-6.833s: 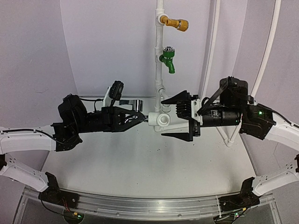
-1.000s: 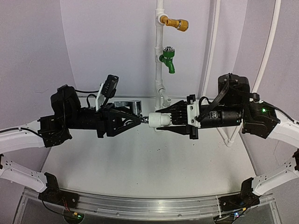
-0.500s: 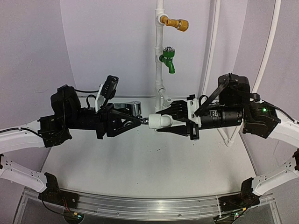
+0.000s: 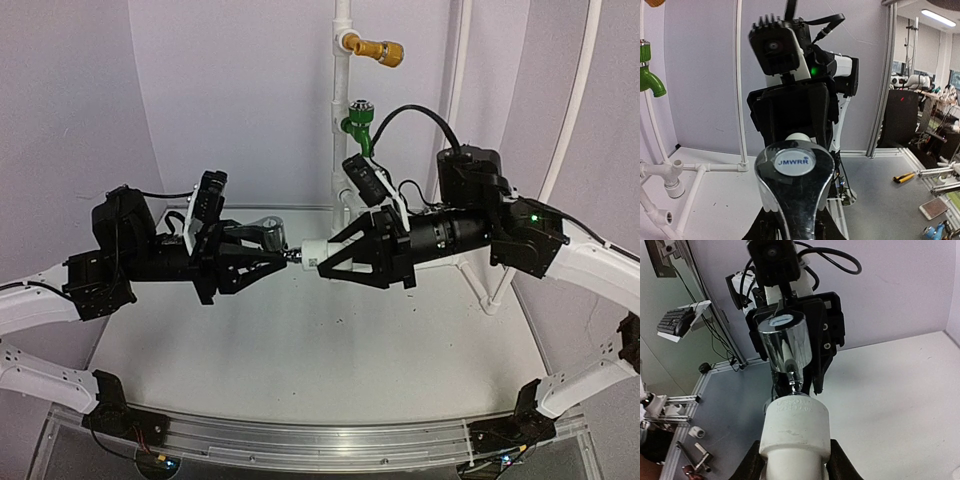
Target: Install the water faucets
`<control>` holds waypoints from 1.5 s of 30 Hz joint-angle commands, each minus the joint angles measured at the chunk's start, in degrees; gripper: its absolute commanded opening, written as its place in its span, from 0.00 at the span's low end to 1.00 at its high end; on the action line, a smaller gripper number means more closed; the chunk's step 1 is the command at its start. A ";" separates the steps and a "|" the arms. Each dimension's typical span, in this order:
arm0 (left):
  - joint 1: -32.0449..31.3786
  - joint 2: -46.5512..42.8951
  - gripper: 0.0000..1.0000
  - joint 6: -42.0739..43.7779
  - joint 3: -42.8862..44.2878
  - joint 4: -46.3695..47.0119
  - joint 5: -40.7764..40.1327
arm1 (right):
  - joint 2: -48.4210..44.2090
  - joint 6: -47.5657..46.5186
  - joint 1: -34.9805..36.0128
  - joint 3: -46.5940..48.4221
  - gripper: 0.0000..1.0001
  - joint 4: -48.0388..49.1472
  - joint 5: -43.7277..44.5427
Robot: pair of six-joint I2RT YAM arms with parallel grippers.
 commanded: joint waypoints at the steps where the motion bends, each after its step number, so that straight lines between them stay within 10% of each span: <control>1: -0.24 -3.62 0.00 11.56 2.49 -5.26 -1.75 | 0.01 14.87 -2.79 2.77 0.00 2.61 -6.58; 11: -0.74 -5.42 0.00 10.41 2.44 -7.45 -8.66 | 6.14 23.64 -6.25 7.44 0.02 2.59 -20.90; 16: -0.60 -5.38 0.00 -1.11 1.08 -3.84 -11.95 | 4.14 11.91 -8.37 8.28 0.69 -2.06 -12.35; 20: 0.54 -5.41 0.00 -9.47 -0.09 -0.16 -11.80 | 0.74 -7.82 -8.91 9.11 0.93 -7.63 1.82; 31: 10.24 6.46 0.00 -48.91 -4.26 26.62 5.36 | -14.34 -59.29 -8.84 -6.01 0.98 -2.16 10.74; 45: 11.30 15.72 0.00 -65.14 -0.05 37.85 16.61 | -13.50 -81.14 -0.66 -11.50 0.90 1.34 19.76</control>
